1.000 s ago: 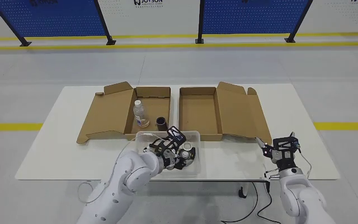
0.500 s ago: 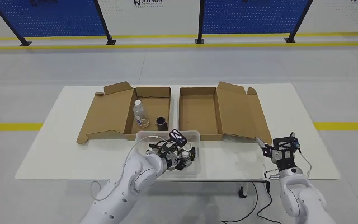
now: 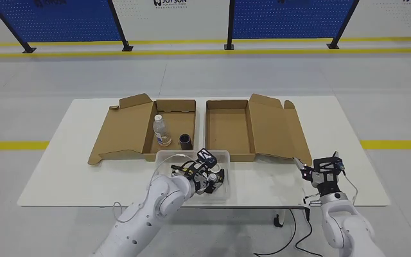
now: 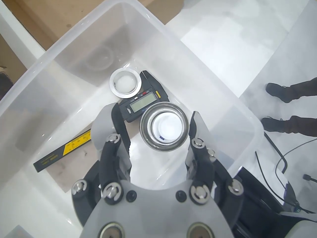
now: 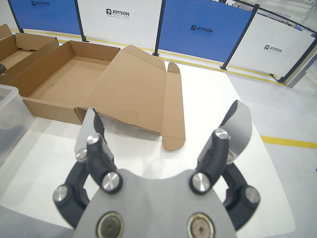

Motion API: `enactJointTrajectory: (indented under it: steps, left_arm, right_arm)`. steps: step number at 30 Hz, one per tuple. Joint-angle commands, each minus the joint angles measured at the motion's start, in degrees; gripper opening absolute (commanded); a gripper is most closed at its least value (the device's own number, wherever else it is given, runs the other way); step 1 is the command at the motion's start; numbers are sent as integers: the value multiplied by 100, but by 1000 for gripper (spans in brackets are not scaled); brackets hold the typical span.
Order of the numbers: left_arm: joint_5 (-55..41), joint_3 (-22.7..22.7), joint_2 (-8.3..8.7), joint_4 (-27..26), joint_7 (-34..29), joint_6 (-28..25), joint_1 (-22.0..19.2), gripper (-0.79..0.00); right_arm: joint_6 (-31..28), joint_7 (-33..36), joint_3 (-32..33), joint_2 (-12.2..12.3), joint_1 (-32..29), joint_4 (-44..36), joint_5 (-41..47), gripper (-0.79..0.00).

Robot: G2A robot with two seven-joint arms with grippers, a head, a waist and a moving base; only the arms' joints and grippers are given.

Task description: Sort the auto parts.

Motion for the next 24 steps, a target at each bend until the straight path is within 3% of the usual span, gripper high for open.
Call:
enactJointTrajectory:
  steps: [1, 5, 9, 15, 18, 24]
  left_arm:
    - [-22, 7, -6, 32, 21, 27, -10, -268]
    - [-119, 21, -19, 73, 31, 38, -27, -339]
    - [-200, 21, -26, 108, 23, 25, -61, -489]
    - [-201, 28, -28, 122, 14, -8, -91, -640]
    - [-210, 31, -30, 115, 12, -9, -104, -785]
    - [-260, -46, -19, 3, 27, -8, -101, -785]
  right_arm:
    - [0, 0, 0, 0, 0, 0, 0, 0]
    - [0, 0, 0, 0, 0, 0, 0, 0]
    - [0, 0, 0, 0, 0, 0, 0, 0]
    - [0, 0, 0, 0, 0, 0, 0, 0]
    - [0, 0, 0, 0, 0, 0, 0, 0]
    - [0, 0, 0, 0, 0, 0, 0, 0]
